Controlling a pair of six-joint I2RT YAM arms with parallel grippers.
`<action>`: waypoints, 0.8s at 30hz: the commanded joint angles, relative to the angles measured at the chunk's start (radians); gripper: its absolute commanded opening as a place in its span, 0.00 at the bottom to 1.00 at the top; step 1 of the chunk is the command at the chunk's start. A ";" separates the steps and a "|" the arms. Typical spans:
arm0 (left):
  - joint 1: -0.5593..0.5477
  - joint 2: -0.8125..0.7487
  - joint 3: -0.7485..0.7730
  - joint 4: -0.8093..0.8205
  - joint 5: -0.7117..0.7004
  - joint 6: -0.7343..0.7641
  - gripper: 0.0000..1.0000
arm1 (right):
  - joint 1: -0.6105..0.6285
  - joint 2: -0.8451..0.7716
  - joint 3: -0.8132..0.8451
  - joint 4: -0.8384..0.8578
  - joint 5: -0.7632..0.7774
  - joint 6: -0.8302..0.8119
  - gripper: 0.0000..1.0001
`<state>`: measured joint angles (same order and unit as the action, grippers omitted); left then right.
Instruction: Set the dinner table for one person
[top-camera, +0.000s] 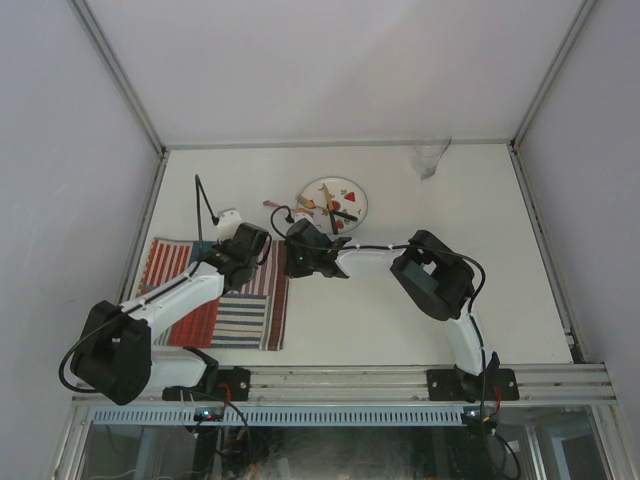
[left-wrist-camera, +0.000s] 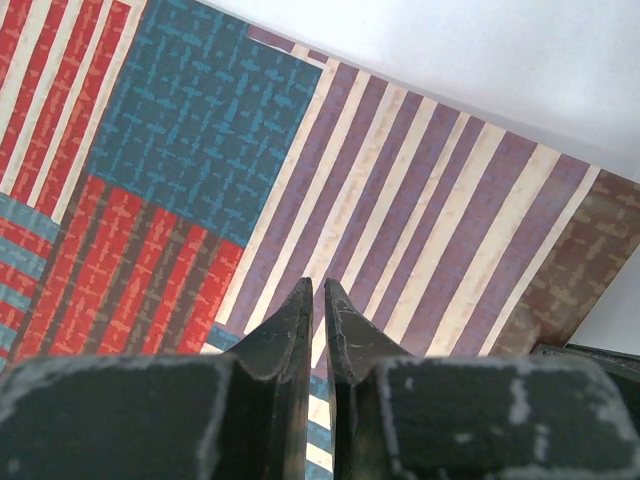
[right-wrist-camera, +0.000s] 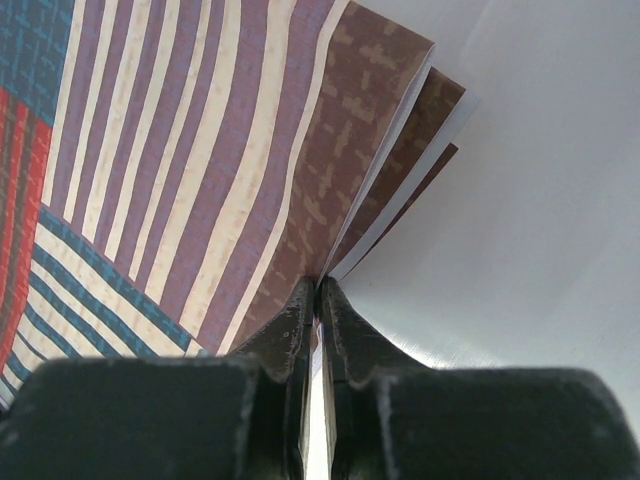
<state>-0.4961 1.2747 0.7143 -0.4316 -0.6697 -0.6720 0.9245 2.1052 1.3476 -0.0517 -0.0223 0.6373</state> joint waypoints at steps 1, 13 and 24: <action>-0.002 0.003 -0.003 0.022 -0.004 -0.018 0.13 | -0.002 0.007 -0.040 -0.102 0.050 -0.019 0.08; -0.036 0.023 0.031 0.045 -0.020 -0.010 0.12 | -0.099 -0.173 -0.025 -0.094 0.089 -0.140 0.64; -0.051 0.009 0.004 0.069 -0.017 -0.018 0.12 | -0.238 -0.087 0.400 -0.415 0.227 -0.386 0.63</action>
<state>-0.5415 1.3006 0.7143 -0.3988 -0.6704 -0.6720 0.7120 1.9858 1.5646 -0.3454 0.0925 0.3950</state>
